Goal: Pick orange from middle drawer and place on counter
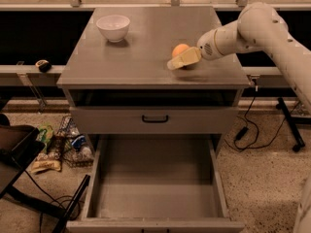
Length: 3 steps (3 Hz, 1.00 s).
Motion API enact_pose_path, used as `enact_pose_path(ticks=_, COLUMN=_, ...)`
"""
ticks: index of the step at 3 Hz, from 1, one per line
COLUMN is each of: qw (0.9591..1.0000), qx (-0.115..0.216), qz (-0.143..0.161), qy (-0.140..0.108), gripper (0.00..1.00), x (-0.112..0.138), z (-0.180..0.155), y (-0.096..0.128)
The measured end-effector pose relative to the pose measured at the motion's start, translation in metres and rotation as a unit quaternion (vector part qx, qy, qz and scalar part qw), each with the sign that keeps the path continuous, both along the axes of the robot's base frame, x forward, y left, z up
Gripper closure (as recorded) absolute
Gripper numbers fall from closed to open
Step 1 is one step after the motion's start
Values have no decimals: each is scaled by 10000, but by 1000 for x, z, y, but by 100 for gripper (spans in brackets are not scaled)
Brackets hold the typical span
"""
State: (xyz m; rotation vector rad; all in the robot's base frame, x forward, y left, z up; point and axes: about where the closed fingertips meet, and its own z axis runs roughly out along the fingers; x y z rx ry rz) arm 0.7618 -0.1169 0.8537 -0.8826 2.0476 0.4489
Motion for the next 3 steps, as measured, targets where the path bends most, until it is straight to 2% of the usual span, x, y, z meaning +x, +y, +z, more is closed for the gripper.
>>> enact_pose_path(ticks=1, qw=9994, qx=-88, qz=259, qy=-228, gripper=0, x=-16, z=33, y=4)
enact_pose_path(ticks=2, qw=9938, qx=-375, qz=582, qy=-875, gripper=0, x=-64, z=100, y=2)
enact_pose_path(ticks=3, qw=9802, qx=-973, qz=655, qy=-1595, gripper=0, x=-135, z=166, y=-9)
